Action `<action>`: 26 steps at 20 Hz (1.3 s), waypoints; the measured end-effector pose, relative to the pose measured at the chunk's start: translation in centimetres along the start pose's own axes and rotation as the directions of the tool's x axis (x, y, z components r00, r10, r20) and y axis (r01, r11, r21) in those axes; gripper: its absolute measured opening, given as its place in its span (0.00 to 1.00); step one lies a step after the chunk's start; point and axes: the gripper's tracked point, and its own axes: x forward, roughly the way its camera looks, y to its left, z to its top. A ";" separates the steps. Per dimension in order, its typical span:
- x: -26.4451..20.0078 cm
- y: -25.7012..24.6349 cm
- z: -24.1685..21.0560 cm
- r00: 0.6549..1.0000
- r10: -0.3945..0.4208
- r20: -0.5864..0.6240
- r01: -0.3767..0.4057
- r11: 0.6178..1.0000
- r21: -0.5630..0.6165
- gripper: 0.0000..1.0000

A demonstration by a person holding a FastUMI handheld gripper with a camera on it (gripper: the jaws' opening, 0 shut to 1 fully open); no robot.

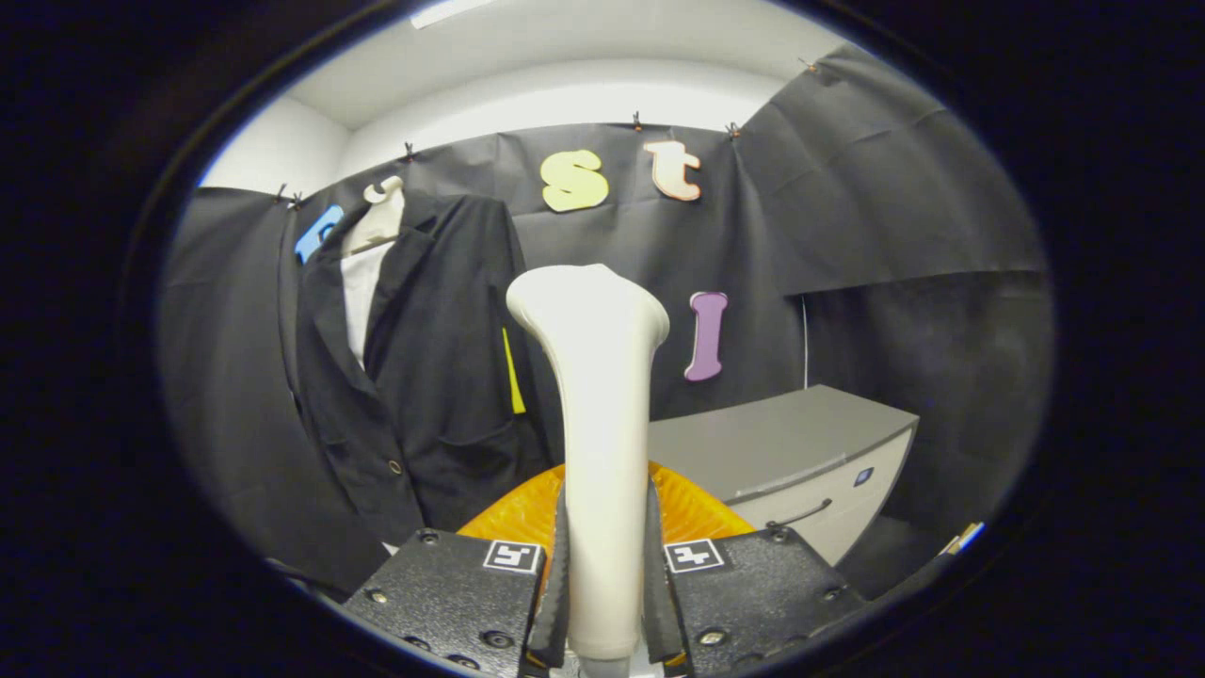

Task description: Iron the clothes twice with a garment steamer, once on the left side and once on the right side.

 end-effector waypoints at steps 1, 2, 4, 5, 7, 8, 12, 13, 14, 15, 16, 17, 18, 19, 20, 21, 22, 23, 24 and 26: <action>0.0 0.8 0.6 1.000 0.006 0.019 -0.006 1.000 -0.004 0.34; 0.4 1.7 1.1 0.999 0.010 0.039 -0.010 1.000 -0.007 0.34; 1.5 3.3 2.0 0.996 0.026 0.081 -0.026 1.000 -0.005 0.34; 2.1 4.2 2.4 0.995 0.036 0.096 -0.036 0.999 0.000 0.34; 3.2 6.3 3.3 0.990 0.065 0.122 -0.066 0.998 0.003 0.34; 3.7 7.2 4.0 0.988 0.078 0.135 -0.079 0.997 0.000 0.34; 5.5 10.3 7.0 0.970 0.123 0.212 -0.118 0.992 -0.034 0.34; 5.8 10.9 7.8 0.964 0.129 0.234 -0.122 0.991 -0.047 0.34; 6.3 11.5 8.7 0.958 0.129 0.257 -0.117 0.991 -0.062 0.34; 6.8 12.0 9.5 0.952 0.129 0.277 -0.113 0.991 -0.072 0.34; 7.5 12.7 10.1 0.947 0.132 0.294 -0.114 0.990 -0.080 0.34; 8.2 13.3 11.0 0.942 0.133 0.308 -0.113 0.990 -0.082 0.34; 8.8 13.9 11.9 0.937 0.132 0.323 -0.109 0.990 -0.088 0.34; 9.4 14.3 12.5 0.933 0.132 0.333 -0.107 0.990 -0.093 0.34; 9.9 14.7 13.0 0.930 0.131 0.343 -0.103 0.990 -0.100 0.34; 10.6 15.3 13.6 0.925 0.136 0.354 -0.104 0.989 -0.106 0.34; 11.2 15.9 13.9 0.924 0.139 0.357 -0.105 0.988 -0.114 0.35; 11.9 16.4 14.2 0.922 0.145 0.359 -0.108 0.987 -0.122 0.35; 12.7 17.0 14.3 0.923 0.152 0.354 -0.111 0.985 -0.133 0.35; 13.9 17.6 14.1 0.928 0.154 0.338 -0.112 0.984 -0.142 0.35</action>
